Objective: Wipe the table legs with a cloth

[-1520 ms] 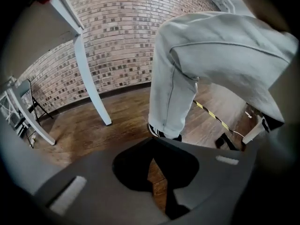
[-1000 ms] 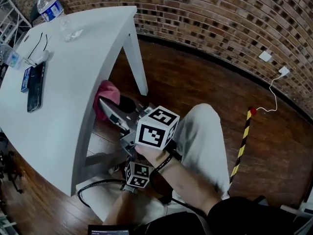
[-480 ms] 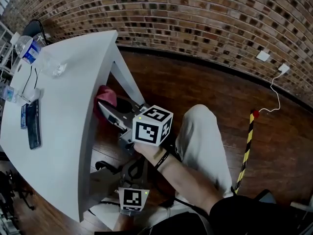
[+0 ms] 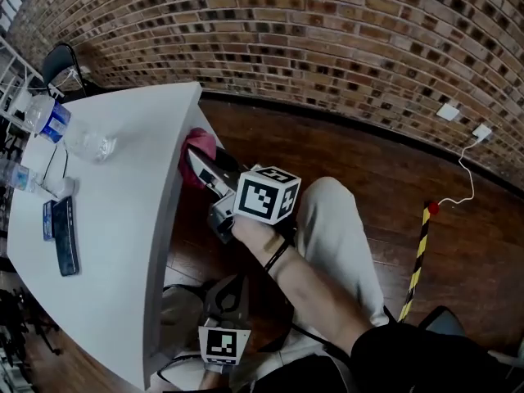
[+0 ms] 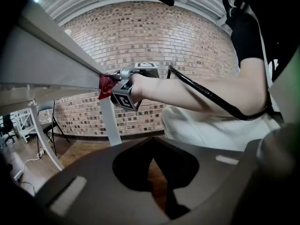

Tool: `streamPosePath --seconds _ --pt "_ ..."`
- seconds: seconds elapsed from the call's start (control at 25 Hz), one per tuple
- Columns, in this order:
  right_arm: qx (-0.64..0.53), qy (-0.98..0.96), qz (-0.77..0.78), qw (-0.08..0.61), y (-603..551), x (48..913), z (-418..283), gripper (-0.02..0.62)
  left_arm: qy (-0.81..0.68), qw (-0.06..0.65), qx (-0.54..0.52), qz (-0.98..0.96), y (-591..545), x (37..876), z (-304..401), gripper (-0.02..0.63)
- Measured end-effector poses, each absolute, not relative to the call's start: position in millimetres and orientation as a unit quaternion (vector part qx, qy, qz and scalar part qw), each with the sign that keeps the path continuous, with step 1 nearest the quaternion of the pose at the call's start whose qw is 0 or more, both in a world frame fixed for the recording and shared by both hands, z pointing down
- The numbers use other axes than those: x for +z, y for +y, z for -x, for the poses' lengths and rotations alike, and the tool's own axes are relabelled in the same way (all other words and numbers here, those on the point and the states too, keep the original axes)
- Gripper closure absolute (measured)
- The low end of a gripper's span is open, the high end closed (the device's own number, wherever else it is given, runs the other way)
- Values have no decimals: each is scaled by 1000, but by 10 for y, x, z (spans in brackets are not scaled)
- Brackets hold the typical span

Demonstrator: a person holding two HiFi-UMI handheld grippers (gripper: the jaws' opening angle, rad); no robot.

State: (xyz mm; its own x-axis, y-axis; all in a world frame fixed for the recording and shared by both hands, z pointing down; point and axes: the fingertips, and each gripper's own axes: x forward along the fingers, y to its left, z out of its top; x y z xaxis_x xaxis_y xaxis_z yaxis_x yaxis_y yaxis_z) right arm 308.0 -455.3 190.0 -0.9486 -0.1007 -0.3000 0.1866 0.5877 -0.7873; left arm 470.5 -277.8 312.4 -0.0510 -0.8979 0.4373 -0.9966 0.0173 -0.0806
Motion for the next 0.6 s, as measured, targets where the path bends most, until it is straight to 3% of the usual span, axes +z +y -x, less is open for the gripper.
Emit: streamPosePath --seconds 0.4,0.6 --pt "-492 864 11 106 -4992 1946 -2971 489 -732 140 169 -645 -2920 2827 -4515 603" --pt "-524 838 41 146 -5190 1876 -3097 491 -749 136 158 -629 -2966 2660 -4420 604"
